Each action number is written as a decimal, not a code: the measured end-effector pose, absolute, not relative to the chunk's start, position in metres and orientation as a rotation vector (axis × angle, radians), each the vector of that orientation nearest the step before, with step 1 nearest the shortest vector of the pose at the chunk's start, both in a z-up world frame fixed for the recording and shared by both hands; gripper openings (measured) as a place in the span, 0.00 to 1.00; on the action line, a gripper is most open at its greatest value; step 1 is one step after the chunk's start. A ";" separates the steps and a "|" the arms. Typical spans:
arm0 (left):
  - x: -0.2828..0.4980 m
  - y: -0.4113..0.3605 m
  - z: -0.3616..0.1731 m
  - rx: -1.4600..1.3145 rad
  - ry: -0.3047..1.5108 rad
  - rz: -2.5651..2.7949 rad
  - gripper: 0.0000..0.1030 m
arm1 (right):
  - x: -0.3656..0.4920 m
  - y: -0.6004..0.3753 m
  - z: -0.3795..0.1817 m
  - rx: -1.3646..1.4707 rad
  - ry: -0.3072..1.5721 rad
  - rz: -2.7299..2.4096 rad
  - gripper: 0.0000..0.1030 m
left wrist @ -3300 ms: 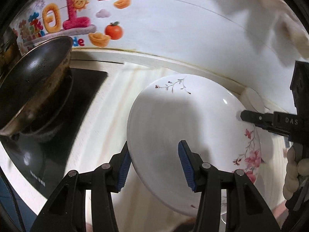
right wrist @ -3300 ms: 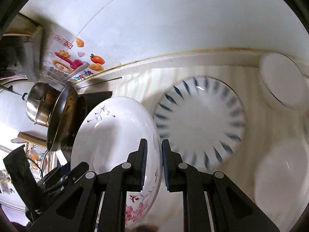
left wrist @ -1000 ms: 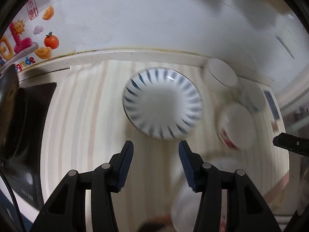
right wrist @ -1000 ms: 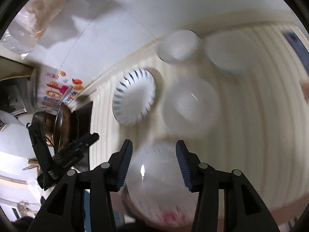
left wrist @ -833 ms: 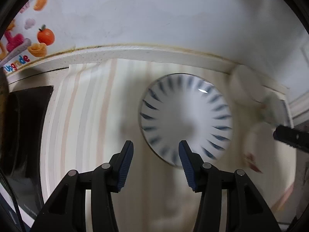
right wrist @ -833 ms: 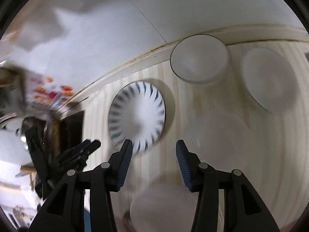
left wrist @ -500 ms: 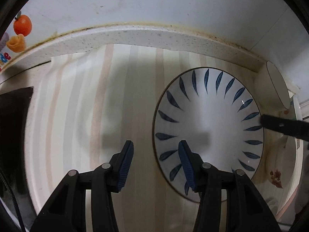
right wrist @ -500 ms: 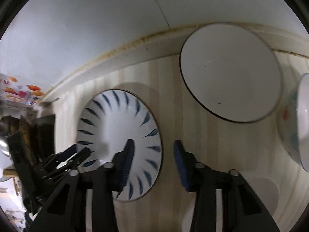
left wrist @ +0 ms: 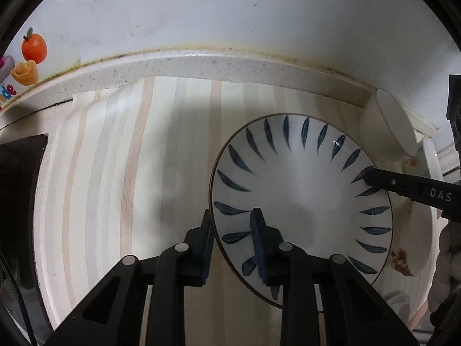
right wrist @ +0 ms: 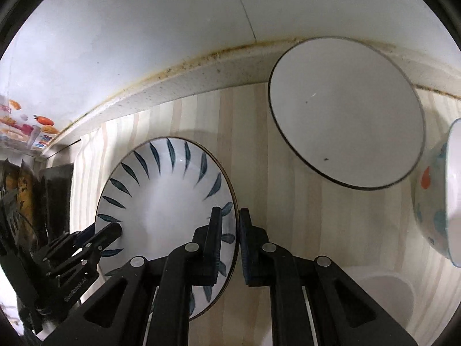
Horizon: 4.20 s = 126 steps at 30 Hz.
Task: Organize plates and bowls
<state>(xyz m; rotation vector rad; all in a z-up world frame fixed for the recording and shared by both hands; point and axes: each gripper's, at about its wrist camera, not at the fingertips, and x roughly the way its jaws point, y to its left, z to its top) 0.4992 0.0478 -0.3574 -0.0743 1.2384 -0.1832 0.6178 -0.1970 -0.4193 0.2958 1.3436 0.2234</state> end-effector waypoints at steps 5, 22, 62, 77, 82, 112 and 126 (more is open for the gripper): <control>0.485 0.044 -0.327 -0.082 1.198 -0.192 0.22 | 0.603 -0.205 -0.396 0.299 1.304 0.242 0.13; 0.385 0.001 -0.256 -0.089 1.138 -0.224 0.22 | 0.476 -0.245 -0.291 0.288 1.169 0.323 0.13; 0.306 -0.057 -0.352 0.049 1.310 -0.166 0.22 | 0.355 -0.308 -0.408 0.317 1.376 0.318 0.13; 0.304 -0.060 -0.357 0.010 1.330 -0.114 0.24 | 0.361 -0.316 -0.403 0.399 1.429 0.316 0.18; 0.302 -0.058 -0.353 -0.005 1.338 -0.099 0.24 | 0.358 -0.315 -0.397 0.370 1.433 0.294 0.19; 0.160 -0.042 -0.171 -0.017 1.119 -0.209 0.73 | 0.185 -0.274 -0.191 0.218 1.172 0.204 0.81; 0.166 -0.047 -0.167 -0.030 1.114 -0.211 0.73 | 0.183 -0.293 -0.187 0.343 1.172 0.212 0.81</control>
